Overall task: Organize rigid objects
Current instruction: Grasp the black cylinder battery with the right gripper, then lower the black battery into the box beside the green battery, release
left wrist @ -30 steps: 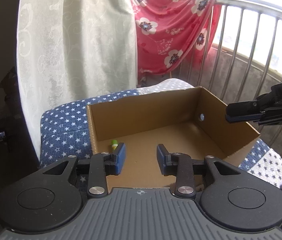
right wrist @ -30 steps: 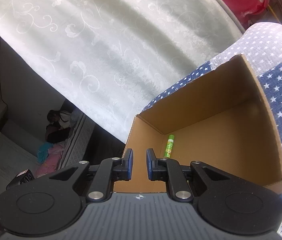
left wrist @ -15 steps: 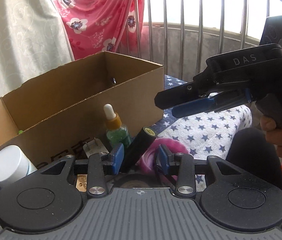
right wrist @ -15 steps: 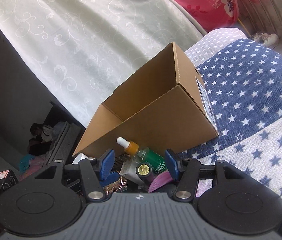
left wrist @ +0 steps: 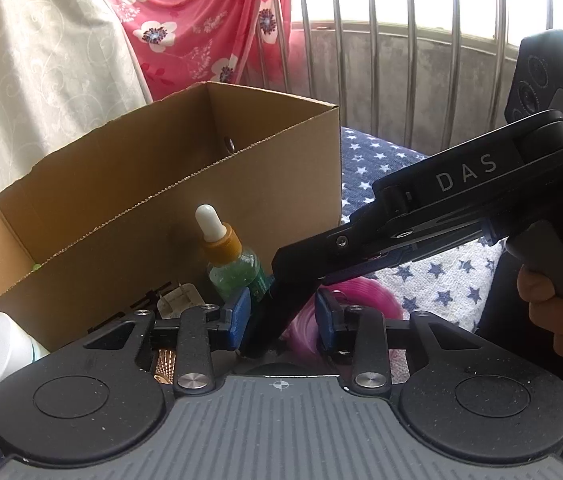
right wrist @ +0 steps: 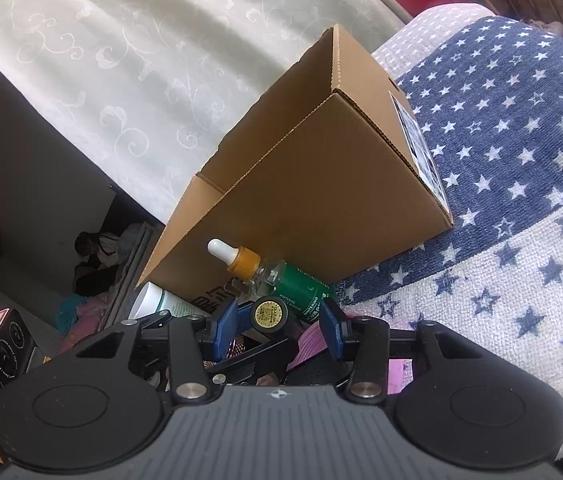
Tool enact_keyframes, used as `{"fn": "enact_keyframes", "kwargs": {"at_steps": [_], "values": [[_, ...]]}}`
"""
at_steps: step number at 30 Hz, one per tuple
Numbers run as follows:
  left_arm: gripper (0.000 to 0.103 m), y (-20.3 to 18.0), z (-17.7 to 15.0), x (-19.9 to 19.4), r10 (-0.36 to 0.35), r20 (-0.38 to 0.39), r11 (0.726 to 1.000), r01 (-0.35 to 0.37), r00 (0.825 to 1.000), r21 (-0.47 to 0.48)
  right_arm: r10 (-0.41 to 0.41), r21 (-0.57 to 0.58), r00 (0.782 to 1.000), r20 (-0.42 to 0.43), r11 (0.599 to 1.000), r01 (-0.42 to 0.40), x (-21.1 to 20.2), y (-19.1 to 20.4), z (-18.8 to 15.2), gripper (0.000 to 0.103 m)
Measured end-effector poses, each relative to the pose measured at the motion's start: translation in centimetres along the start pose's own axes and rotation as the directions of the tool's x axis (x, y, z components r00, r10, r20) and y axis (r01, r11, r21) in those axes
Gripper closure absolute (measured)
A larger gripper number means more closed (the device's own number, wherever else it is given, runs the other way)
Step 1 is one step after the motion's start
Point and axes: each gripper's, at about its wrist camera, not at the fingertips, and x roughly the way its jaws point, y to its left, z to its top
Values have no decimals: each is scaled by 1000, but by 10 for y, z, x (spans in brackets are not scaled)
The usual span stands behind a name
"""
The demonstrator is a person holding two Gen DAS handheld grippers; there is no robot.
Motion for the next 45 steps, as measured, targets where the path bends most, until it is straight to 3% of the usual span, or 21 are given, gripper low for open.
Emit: {"fn": "enact_keyframes", "kwargs": {"at_steps": [3, 13, 20, 26, 33, 36, 40, 43, 45], "values": [[76, -1, 2, 1, -3, -3, 1000, 3, 1000, -6, 12, 22, 1000, -6, 1000, -12, 3, -2, 0, 76], [86, -5, 4, -15, -7, 38, 1000, 7, 999, -8, -37, -39, 998, 47, 998, 38, -9, 17, -2, 77], [87, 2, 14, -57, 0, 140, 998, 8, 990, -58, -43, -186, 994, 97, 981, 61, -29, 75, 6, 77], [87, 29, 35, -87, 75, 227, 993, -53, 971, -103, -15, -340, 996, 93, 939, 46, -13, 136, 42, 77], [87, 102, 67, -58, 127, 97, 961, -98, 987, -259, -65, -356, 993, -103, 934, 24, 78, 164, 109, 78], [87, 132, 70, -29, 101, 2, 942, -95, 995, -321, -120, -324, 972, -202, 945, 49, 126, 159, 125, 78], [86, 157, 55, -8, 117, -76, 922, -137, 990, -363, -206, -314, 930, -303, 943, 107, 182, 147, 134, 77], [83, 167, 49, -7, 102, -81, 908, -126, 991, -400, -255, -311, 916, -311, 938, 155, 200, 141, 140, 76], [81, 168, 47, -14, 102, -60, 903, -117, 993, -413, -254, -308, 923, -289, 938, 161, 196, 142, 144, 76]]}}
